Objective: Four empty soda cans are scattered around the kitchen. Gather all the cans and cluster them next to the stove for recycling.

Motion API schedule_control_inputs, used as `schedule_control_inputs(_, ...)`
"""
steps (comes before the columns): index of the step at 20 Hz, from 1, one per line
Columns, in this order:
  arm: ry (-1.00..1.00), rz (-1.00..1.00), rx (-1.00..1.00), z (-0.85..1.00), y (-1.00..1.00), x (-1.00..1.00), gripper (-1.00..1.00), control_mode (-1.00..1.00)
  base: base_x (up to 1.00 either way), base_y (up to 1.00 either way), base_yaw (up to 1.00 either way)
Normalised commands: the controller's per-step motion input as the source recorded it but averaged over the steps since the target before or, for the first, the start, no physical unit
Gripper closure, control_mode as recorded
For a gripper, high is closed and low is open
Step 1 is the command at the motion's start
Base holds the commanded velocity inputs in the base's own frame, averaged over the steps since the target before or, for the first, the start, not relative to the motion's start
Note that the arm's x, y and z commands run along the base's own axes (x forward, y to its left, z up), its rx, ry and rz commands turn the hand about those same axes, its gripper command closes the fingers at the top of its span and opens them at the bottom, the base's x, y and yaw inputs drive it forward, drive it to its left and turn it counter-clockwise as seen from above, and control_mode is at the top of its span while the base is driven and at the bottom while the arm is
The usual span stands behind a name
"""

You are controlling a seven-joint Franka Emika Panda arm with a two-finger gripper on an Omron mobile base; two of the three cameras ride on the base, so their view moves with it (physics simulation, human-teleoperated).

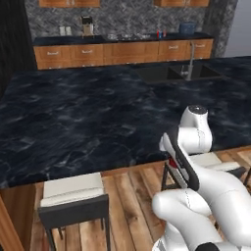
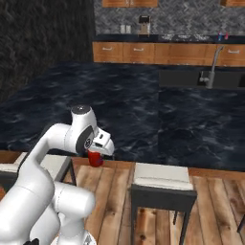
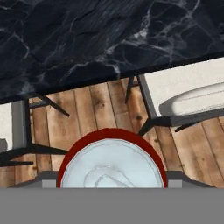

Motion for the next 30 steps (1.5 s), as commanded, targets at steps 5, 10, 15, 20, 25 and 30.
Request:
schedule_control_inputs(5, 0.0, 0.0, 0.0, 0.0, 0.0, 0.0, 1.0, 1.0, -0.11, 0.09, -0.75)
schedule_control_inputs(10, 0.0, 0.0, 0.0, 0.0, 0.0, 0.0, 1.0, 1.0, 0.0, 0.06, -0.95)
schedule_control_inputs(15, 0.0, 0.0, 0.0, 0.0, 0.0, 0.0, 1.0, 1.0, 0.0, 0.01, -0.99)
schedule_control_inputs(20, 0.0, 0.0, 0.0, 0.0, 0.0, 0.0, 1.0, 1.0, 0.04, 0.0, -0.9)
schedule_control_inputs(25, 0.0, 0.0, 0.0, 0.0, 0.0, 0.0, 1.0, 1.0, 0.44, 0.0, -0.4)
schedule_control_inputs(30, 0.0, 0.0, 0.0, 0.0, 0.0, 0.0, 1.0, 1.0, 0.69, 0.0, -0.12)
